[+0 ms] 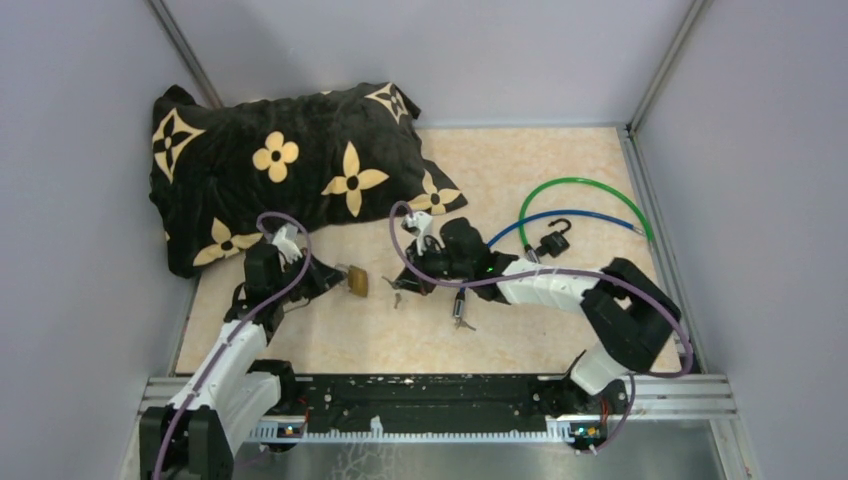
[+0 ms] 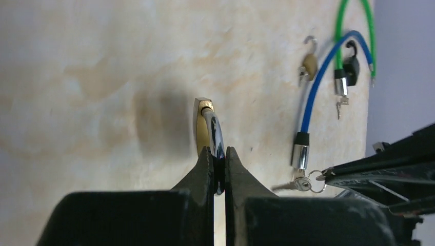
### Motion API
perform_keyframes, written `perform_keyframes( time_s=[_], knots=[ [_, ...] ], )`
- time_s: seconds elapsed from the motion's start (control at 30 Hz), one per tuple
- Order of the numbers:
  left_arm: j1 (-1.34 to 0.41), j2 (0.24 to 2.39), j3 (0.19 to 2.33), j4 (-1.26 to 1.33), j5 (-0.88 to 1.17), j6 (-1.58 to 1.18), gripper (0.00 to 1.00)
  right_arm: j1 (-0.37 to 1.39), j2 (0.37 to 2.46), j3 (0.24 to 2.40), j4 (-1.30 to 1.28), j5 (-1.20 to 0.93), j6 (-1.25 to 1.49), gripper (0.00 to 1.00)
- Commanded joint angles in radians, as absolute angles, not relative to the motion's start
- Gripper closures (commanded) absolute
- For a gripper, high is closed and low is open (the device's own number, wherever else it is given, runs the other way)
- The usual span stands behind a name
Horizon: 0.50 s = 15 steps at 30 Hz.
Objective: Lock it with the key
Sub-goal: Place the lock at the center of the board.
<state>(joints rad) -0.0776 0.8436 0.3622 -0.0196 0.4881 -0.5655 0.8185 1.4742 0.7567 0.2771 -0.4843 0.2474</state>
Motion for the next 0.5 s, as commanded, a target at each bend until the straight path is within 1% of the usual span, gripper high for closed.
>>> perform_keyframes(
  time_s=[0.0,0.1,0.13,0.17,0.2,0.23,0.27,0.3,0.47],
  knots=[
    [-0.069,0.817,0.305,0.096,0.408,-0.838,1.00,0.915,1.634,0.895,0.433,-0.378,0.397,1.00],
    [-0.063,0.807,0.252,0.045,0.329,-0.914,1.00,0.943,1.721,0.946,0.512,-0.379,0.479,1.00],
    [-0.062,0.801,0.232,0.026,0.323,-0.936,0.98,0.950,1.744,0.965,0.528,-0.371,0.496,1.00],
    [-0.060,0.795,0.213,0.009,0.320,-0.954,0.81,0.956,1.765,0.981,0.538,-0.357,0.509,1.00],
    [-0.060,0.788,0.198,-0.031,0.319,-0.967,0.62,0.959,1.780,0.998,0.537,-0.341,0.516,1.00],
    [-0.060,0.780,0.189,-0.065,0.313,-0.977,0.37,0.961,1.793,1.014,0.525,-0.328,0.519,1.00],
    [-0.059,0.771,0.187,-0.101,0.297,-0.981,0.07,0.962,1.805,1.027,0.512,-0.318,0.520,1.00],
    [-0.058,0.759,0.190,-0.149,0.277,-0.975,0.02,0.962,1.811,1.041,0.500,-0.304,0.520,1.00],
    [-0.035,0.670,0.288,-0.327,0.080,-0.897,0.01,0.962,1.853,1.078,0.540,-0.281,0.575,1.00]
  ],
)
